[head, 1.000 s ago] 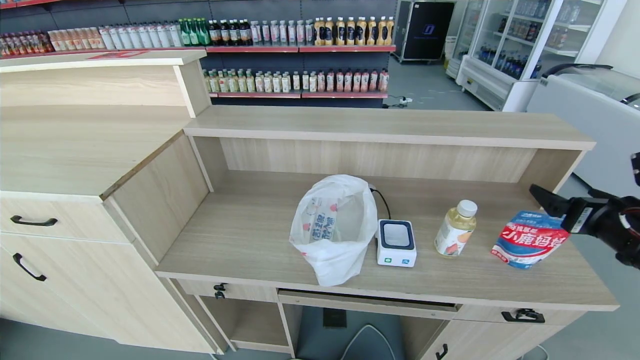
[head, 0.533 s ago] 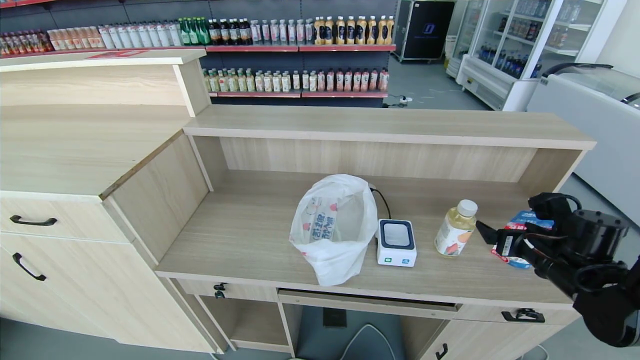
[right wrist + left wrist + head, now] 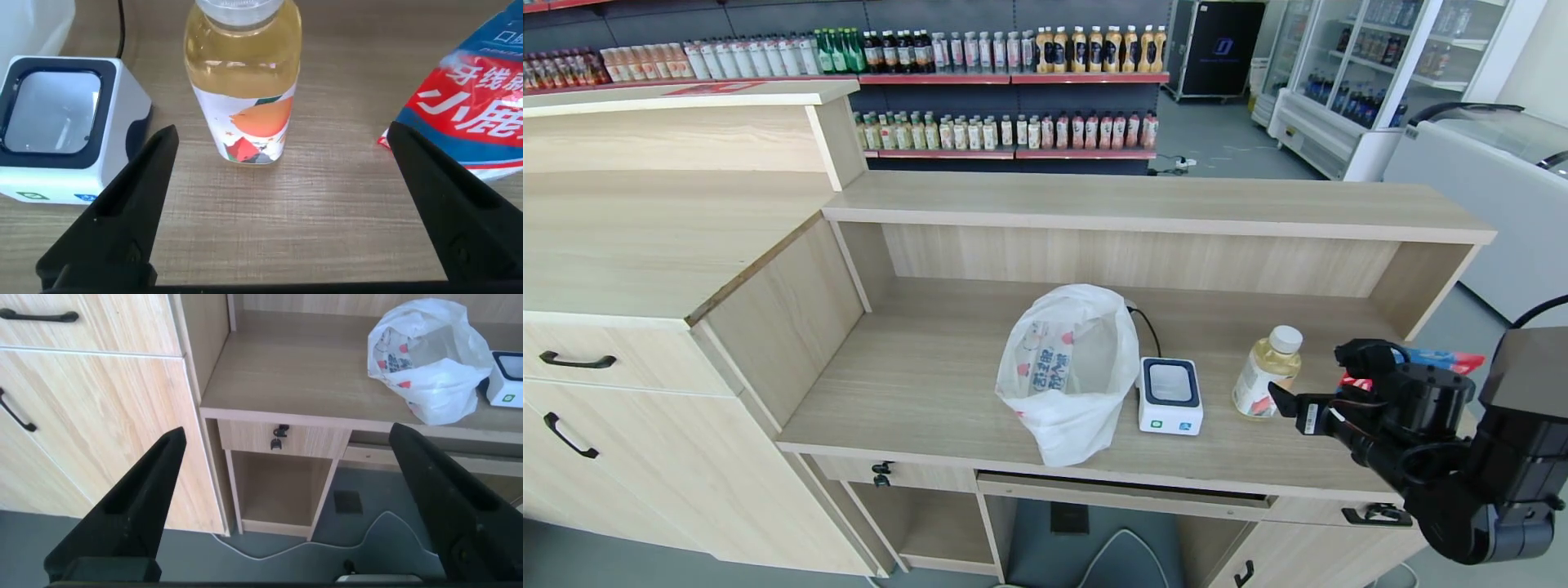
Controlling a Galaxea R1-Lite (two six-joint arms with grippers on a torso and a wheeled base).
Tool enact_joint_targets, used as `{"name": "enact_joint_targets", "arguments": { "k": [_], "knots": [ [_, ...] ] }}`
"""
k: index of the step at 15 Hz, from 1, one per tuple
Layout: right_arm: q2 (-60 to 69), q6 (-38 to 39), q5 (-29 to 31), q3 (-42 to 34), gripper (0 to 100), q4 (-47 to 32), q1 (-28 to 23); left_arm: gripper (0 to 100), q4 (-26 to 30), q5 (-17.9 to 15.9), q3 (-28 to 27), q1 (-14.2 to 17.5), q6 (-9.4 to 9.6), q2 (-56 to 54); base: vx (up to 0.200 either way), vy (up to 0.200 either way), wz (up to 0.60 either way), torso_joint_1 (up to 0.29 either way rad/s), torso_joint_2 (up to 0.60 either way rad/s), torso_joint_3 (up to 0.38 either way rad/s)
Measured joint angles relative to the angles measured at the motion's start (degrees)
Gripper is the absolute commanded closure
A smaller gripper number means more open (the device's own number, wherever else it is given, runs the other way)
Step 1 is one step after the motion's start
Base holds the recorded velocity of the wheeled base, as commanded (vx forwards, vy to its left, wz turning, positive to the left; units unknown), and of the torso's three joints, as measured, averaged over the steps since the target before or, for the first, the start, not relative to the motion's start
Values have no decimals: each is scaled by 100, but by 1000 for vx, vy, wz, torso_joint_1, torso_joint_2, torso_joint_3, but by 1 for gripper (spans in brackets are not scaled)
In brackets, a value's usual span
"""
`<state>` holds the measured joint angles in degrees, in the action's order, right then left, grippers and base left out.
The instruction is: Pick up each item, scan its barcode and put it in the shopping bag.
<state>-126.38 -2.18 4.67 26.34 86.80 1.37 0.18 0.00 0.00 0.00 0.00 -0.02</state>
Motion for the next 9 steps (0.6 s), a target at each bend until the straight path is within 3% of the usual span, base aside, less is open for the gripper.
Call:
{"name": "enact_joint_targets", "arguments": {
  "k": [9],
  "knots": [
    [-837, 88, 79, 1103, 0, -11, 232, 0, 0, 0, 0, 0, 0, 0, 0, 0, 0, 0, 0, 0]
  ]
}}
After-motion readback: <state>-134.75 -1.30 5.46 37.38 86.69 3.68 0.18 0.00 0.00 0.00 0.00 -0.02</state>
